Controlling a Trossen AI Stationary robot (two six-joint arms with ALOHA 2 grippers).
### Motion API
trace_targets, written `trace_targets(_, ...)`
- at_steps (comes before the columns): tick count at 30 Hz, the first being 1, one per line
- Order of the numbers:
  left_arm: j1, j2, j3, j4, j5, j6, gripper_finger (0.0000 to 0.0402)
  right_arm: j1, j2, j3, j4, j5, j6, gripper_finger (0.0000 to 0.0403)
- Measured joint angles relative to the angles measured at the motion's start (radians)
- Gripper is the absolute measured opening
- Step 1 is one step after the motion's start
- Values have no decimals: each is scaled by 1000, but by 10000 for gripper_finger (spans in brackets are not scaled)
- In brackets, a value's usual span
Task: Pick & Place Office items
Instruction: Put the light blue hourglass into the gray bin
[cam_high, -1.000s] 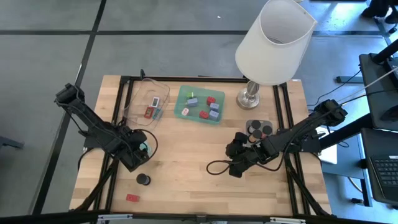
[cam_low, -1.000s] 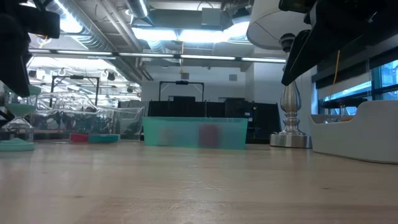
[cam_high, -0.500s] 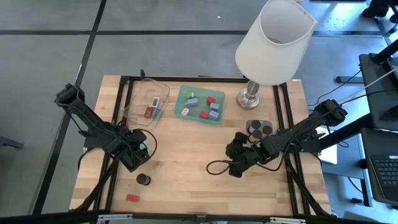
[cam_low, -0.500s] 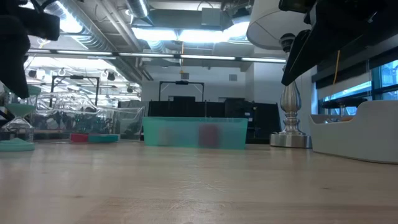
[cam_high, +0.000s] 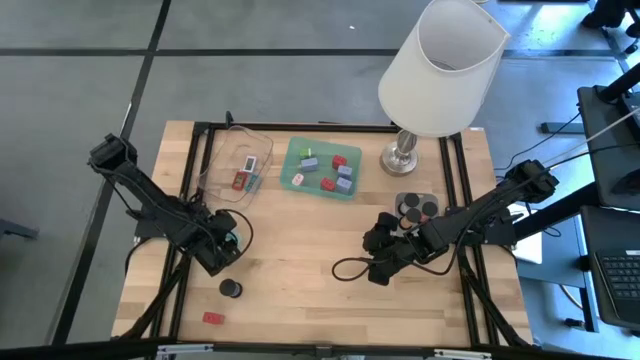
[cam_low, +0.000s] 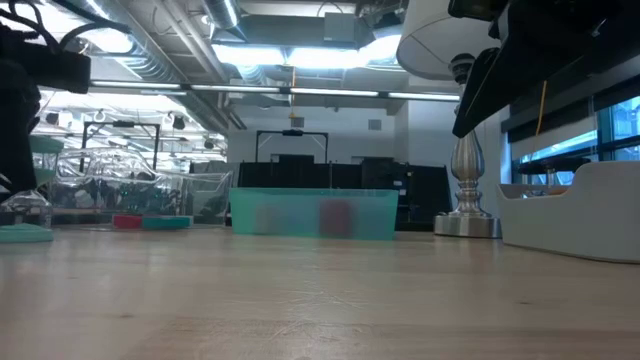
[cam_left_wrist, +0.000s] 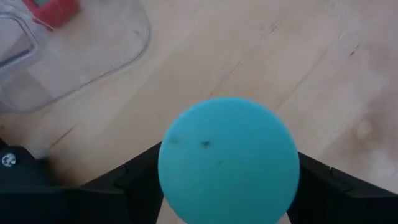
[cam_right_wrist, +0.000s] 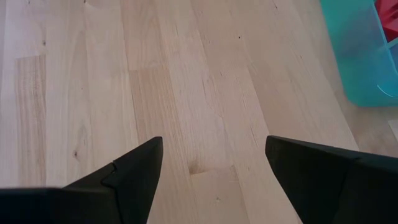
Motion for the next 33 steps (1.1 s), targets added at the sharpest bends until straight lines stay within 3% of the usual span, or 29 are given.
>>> trace_targets(33,0,-67,27,0,-46,-12,197,0,0,0,0,0,0,288)
